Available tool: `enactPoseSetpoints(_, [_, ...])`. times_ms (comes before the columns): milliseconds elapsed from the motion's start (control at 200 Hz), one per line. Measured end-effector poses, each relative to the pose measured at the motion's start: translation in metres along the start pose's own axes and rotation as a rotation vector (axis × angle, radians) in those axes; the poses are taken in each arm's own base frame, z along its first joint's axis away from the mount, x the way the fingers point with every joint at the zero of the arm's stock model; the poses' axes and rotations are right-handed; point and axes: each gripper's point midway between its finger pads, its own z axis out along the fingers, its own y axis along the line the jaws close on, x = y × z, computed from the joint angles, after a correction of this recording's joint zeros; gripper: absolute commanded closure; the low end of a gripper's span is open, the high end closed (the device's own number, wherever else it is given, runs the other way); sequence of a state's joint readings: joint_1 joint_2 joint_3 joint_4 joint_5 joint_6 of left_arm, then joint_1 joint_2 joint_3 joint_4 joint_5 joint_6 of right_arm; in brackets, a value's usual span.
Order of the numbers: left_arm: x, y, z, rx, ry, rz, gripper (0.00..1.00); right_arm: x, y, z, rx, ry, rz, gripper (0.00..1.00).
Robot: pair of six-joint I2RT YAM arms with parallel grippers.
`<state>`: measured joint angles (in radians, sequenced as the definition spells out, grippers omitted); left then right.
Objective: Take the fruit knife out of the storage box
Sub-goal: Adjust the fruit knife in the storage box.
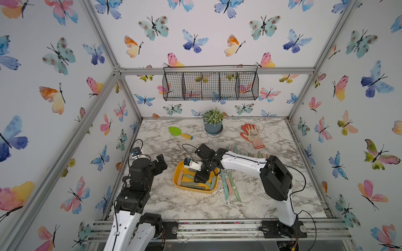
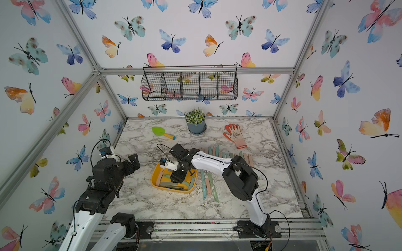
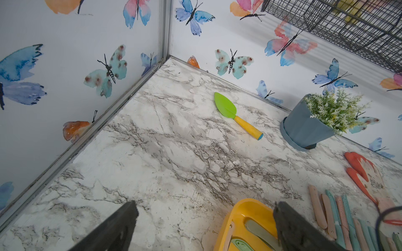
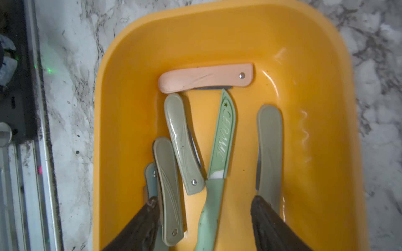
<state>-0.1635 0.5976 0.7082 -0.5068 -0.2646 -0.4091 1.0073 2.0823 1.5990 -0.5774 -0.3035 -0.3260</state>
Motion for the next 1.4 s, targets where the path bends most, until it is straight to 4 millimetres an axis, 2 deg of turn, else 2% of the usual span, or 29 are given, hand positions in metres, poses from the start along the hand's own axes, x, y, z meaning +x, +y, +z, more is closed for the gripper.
enactPoseSetpoints(415, [-0.001,0.0,-0.001,0.003,-0.005,-0.002,0.02,0.001,0.021,0.037,-0.048,0.118,-0.082,0.23])
enactPoseSetpoints(556, [-0.003,0.0,-0.004,0.008,-0.015,-0.005,0.01,0.001,0.017,0.043,-0.009,0.154,-0.098,0.23])
enactPoseSetpoints(671, [-0.003,0.0,-0.005,0.01,-0.019,-0.006,0.02,0.0,0.004,0.046,0.062,0.182,-0.09,0.25])
enactPoseSetpoints(881, [-0.004,0.0,-0.006,0.012,-0.022,-0.007,0.01,0.006,-0.02,0.044,0.237,0.22,-0.042,0.26])
enactPoseSetpoints(1161, [-0.005,-0.001,-0.007,0.014,-0.026,-0.008,0.02,0.024,-0.043,0.022,0.418,0.252,0.017,0.27])
enactPoseSetpoints(1402, [-0.005,-0.001,-0.007,0.016,-0.026,-0.008,0.02,0.032,-0.046,0.01,0.469,0.255,0.032,0.27])
